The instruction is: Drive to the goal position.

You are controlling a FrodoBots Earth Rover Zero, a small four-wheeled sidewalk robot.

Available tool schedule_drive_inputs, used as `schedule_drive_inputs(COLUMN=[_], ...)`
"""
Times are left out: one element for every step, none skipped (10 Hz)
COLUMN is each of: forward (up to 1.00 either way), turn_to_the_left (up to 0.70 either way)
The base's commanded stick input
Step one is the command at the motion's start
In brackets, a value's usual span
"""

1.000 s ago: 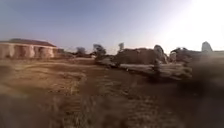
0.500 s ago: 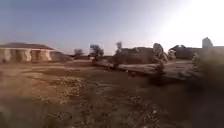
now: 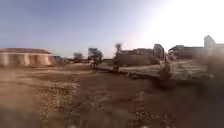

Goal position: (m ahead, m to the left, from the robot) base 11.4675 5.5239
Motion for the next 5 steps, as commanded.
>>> schedule_drive_inputs(forward=[0.70,0.70,0.70,0.70,0.70], turn_to_the_left=[0.35,0.06,0.00,0.00,0.00])
